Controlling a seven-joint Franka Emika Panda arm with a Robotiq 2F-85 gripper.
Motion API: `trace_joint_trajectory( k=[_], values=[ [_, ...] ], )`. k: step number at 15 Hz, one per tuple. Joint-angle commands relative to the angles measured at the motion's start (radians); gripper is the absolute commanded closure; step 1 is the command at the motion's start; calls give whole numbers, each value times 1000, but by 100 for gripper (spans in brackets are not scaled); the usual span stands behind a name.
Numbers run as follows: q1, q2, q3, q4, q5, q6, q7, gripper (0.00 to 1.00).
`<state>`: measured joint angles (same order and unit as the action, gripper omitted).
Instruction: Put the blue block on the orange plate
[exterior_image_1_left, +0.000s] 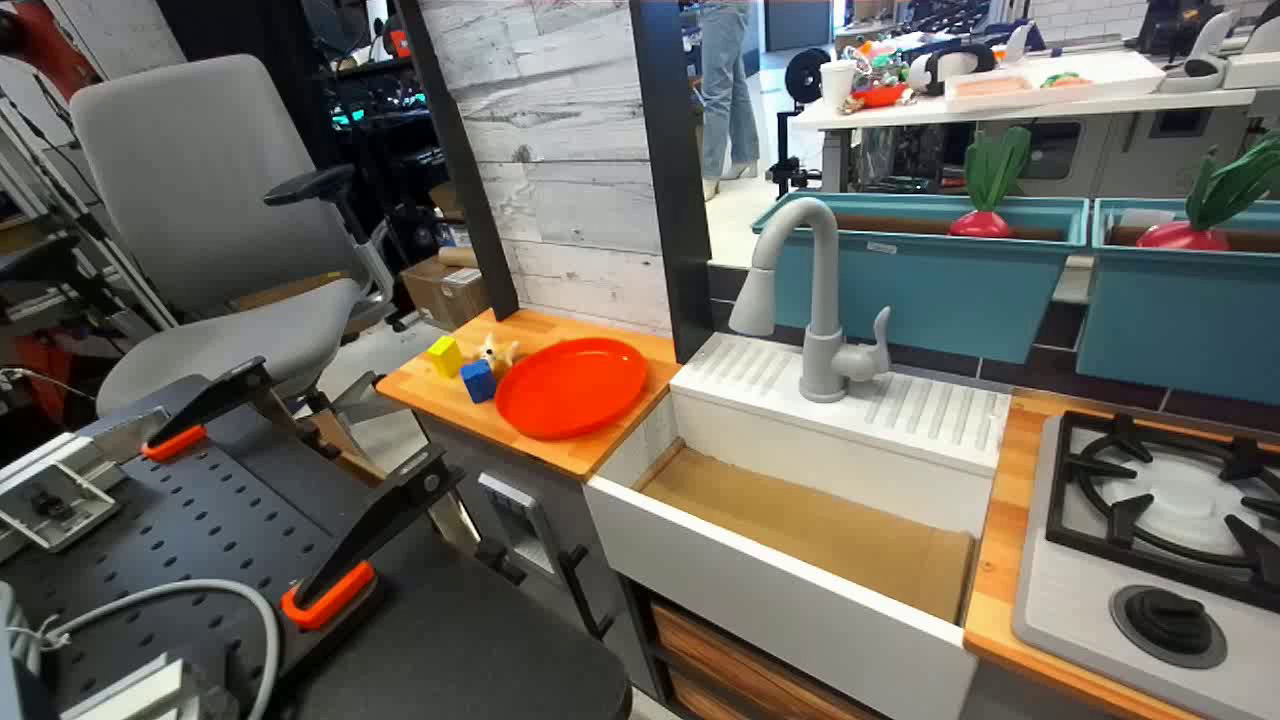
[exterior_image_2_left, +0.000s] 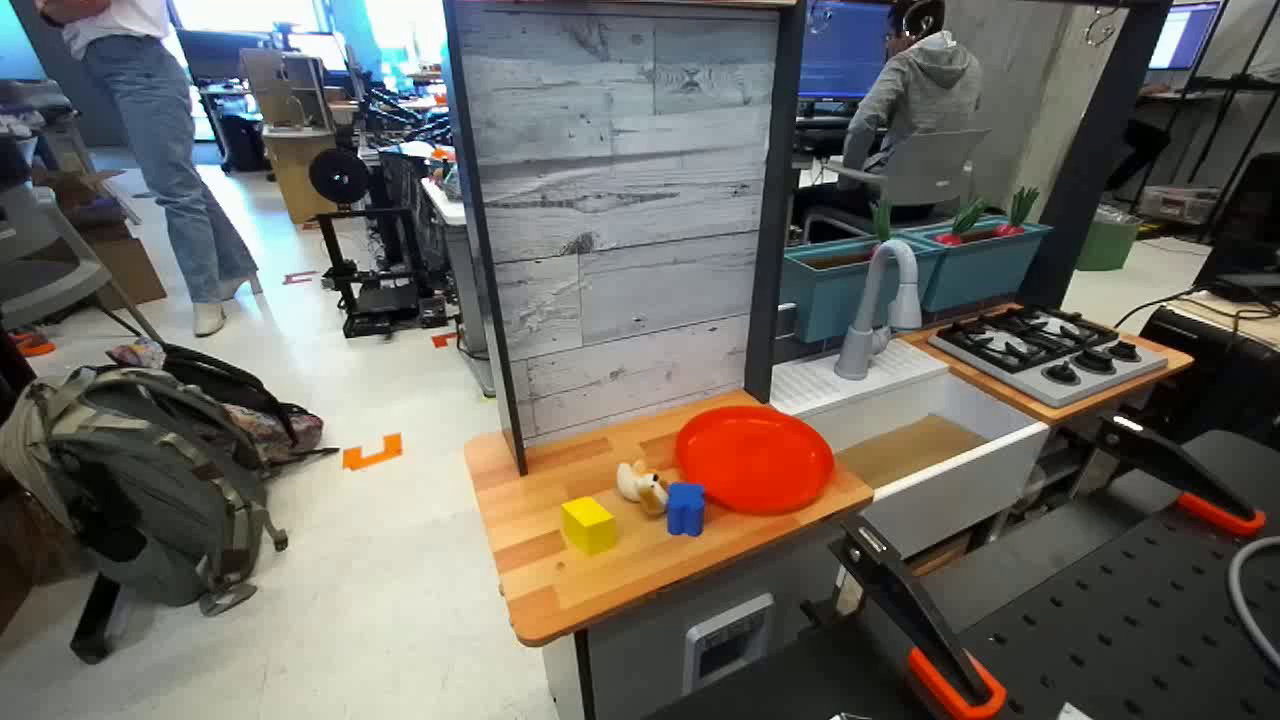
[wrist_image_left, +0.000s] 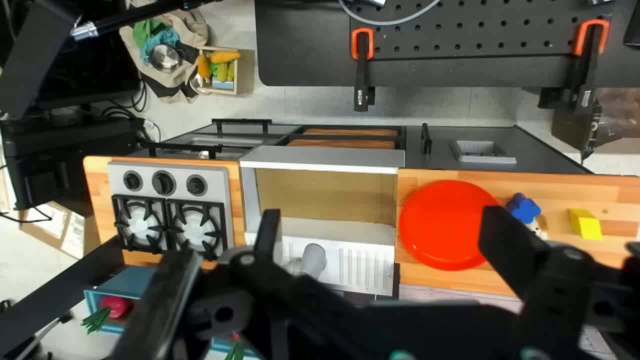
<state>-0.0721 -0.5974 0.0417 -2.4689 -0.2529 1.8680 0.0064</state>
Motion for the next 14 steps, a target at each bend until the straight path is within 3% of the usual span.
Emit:
trace_joint_trajectory(
  k=[1,12,14],
  values=[
    [15,1,-12,3,-7,-4,7,0],
    [15,1,-12,3,-7,-4,7,0],
    [13,51,-14,-28,-14,92,28,0]
  ],
)
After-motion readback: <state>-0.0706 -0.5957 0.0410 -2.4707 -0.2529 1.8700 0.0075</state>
